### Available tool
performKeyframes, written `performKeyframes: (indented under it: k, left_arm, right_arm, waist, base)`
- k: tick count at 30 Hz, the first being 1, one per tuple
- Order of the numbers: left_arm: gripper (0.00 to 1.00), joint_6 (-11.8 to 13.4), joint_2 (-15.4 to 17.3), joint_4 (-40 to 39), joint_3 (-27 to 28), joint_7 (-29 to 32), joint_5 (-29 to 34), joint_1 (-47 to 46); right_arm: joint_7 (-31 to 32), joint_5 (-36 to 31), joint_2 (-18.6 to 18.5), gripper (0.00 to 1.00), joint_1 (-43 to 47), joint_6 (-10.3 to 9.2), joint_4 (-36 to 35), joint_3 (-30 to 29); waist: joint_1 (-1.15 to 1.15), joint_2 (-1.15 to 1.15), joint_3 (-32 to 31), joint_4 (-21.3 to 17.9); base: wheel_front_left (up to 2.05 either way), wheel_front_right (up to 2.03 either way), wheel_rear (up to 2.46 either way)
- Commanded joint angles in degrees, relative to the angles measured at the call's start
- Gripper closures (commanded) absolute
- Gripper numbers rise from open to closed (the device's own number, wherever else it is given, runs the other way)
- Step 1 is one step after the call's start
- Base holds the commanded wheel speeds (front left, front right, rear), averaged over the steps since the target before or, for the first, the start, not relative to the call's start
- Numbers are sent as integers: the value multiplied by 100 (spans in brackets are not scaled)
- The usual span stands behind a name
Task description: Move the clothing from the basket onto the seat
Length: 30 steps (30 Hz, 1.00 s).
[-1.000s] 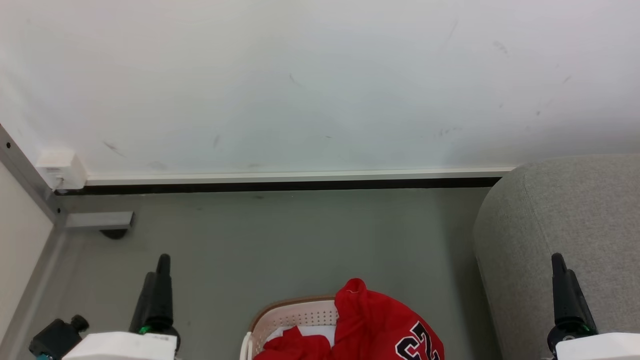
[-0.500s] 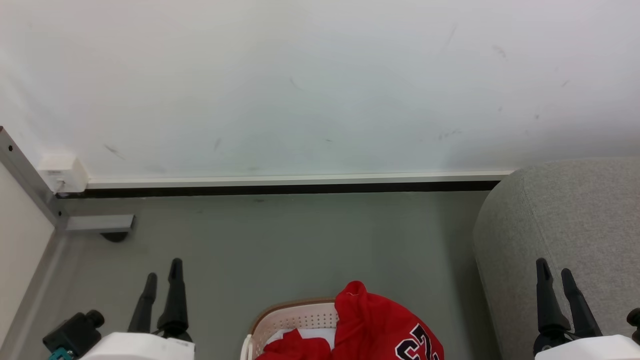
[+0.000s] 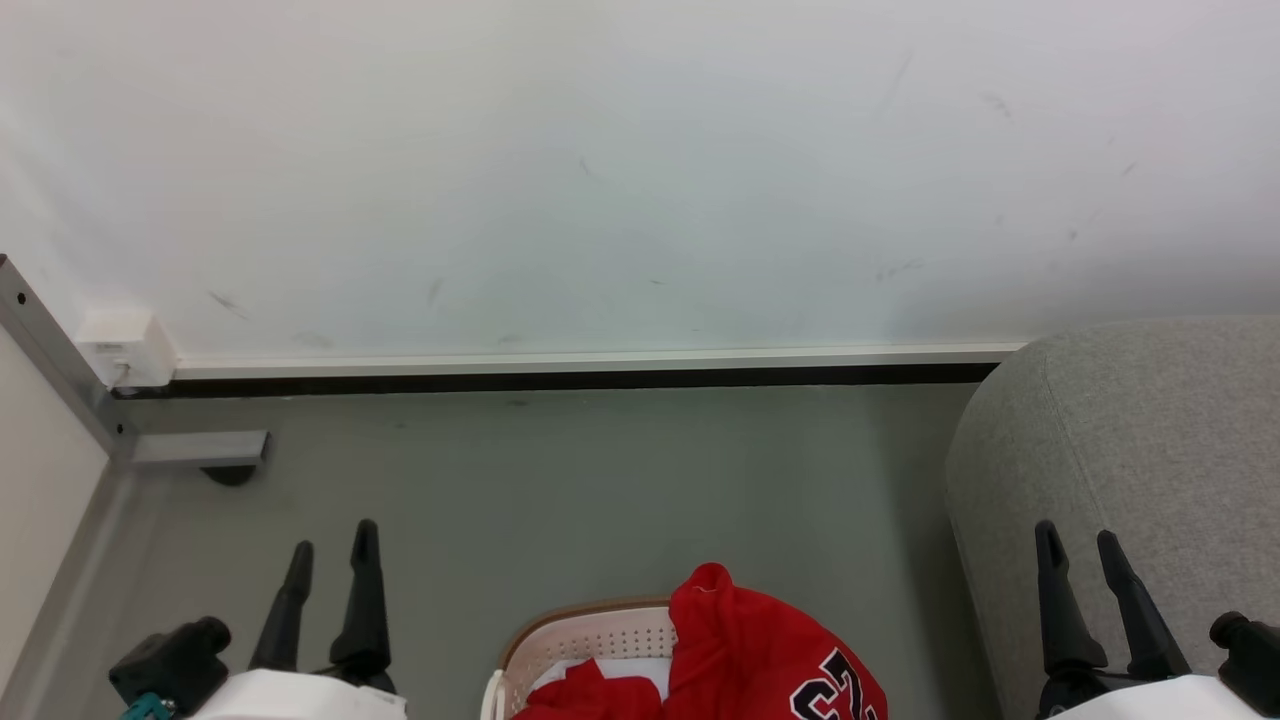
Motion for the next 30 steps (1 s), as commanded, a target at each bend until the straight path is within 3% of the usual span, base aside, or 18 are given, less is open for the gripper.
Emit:
performKeyframes:
  k: [1, 30]
  left_arm:
    - [0, 11, 73, -78, -21, -55, 195, -13]
    - [0, -14, 95, -225, -212, -439, 1743, 66]
  right_arm:
    - [-55, -187, -81, 0, -32, 4, -73, 28]
    - [-436, -1442, -159, 0, -54, 4, 125, 319]
  waist:
    - [0, 0, 2, -2]
    - [0, 0, -59, -21]
  base:
    - [0, 0, 0]
    - [0, 0, 0]
